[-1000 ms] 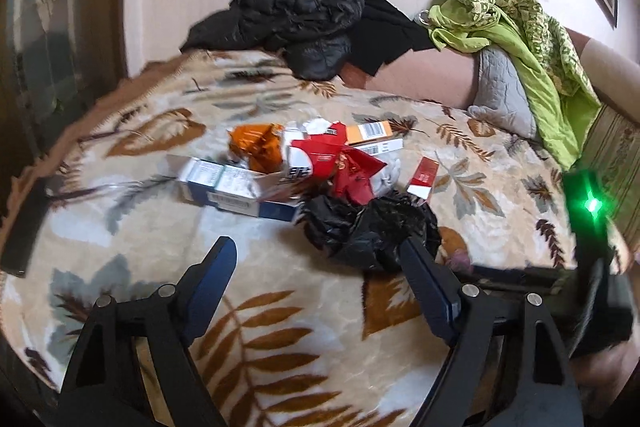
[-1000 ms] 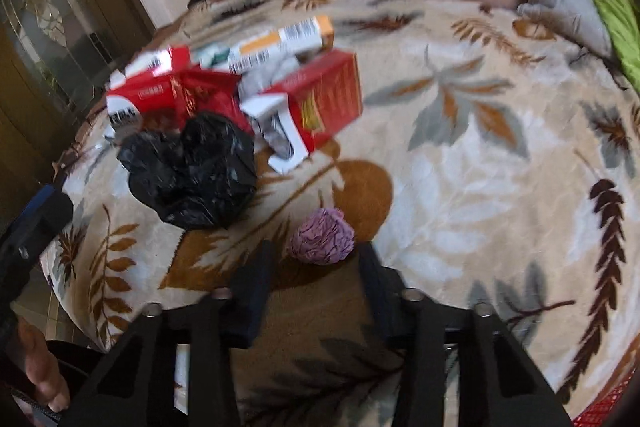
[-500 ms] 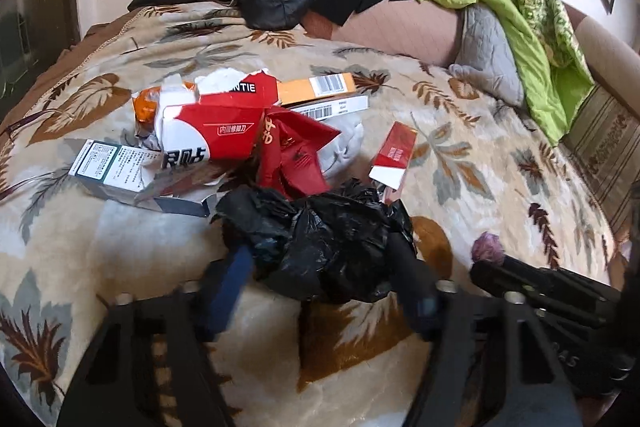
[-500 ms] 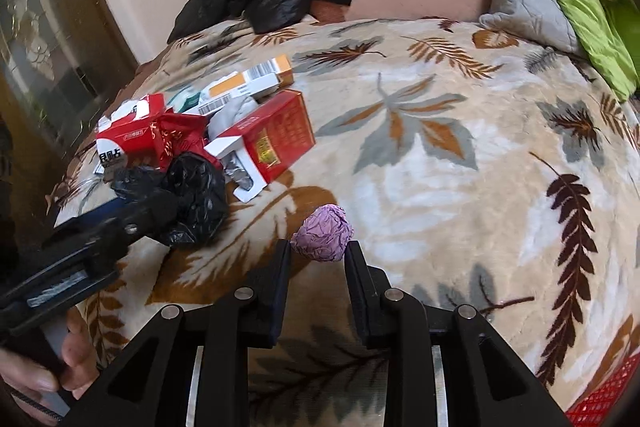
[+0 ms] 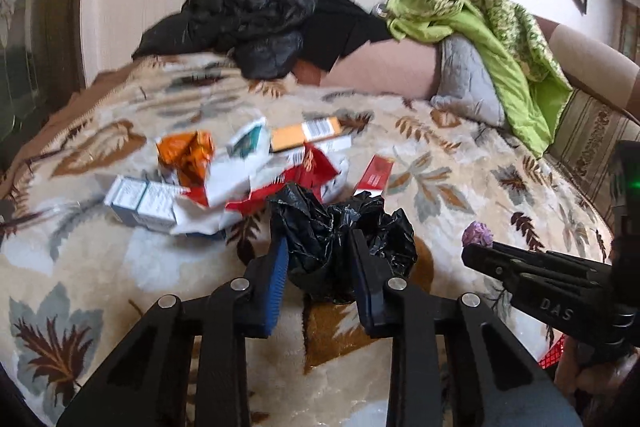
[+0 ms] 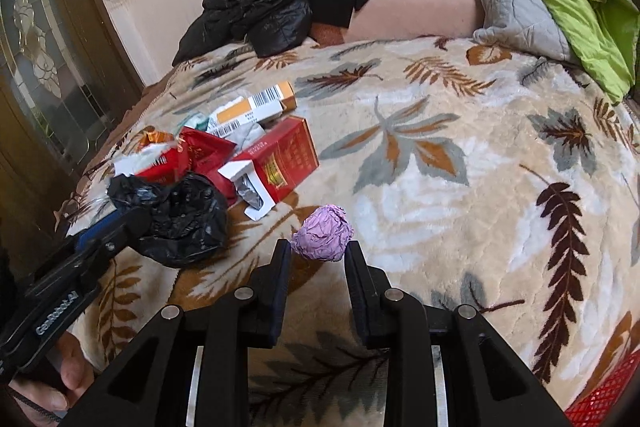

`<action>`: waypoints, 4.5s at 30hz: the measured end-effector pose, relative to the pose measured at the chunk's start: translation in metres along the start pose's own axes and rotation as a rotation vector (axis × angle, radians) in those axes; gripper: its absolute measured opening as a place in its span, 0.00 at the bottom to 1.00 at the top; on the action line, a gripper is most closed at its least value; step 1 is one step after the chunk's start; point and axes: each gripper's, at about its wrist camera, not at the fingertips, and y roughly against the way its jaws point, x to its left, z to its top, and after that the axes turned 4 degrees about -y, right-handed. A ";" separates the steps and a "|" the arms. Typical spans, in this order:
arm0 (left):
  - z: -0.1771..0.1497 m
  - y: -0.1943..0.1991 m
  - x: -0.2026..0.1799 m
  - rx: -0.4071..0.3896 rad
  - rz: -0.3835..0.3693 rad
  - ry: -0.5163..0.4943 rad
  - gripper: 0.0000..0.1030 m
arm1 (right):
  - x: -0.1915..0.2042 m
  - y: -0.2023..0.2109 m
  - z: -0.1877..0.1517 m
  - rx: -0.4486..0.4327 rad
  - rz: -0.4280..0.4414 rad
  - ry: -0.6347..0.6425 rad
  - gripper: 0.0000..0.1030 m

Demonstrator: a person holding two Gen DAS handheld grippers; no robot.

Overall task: Collect trash
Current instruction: 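Grasp the purple paper ball with the right tool while the left tool grasps the black bag, then carry both items to the red basket and open both tools over it, then return the left tool to the bed and grasp the white medicine box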

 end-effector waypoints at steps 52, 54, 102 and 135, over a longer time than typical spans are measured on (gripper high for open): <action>-0.016 0.056 -0.309 0.094 -0.601 -0.399 0.69 | -0.248 0.268 -0.108 -0.298 -0.201 -0.487 0.66; -0.011 0.057 -0.291 0.084 -0.561 -0.379 0.69 | -0.232 0.260 -0.099 -0.295 -0.174 -0.439 0.66; 0.004 -0.030 0.117 0.273 -0.172 0.116 0.71 | -0.018 0.069 -0.026 -0.069 0.197 -0.060 0.67; 0.005 -0.092 0.037 0.366 -0.061 -0.229 0.34 | -0.018 0.068 -0.027 -0.065 0.199 -0.066 0.67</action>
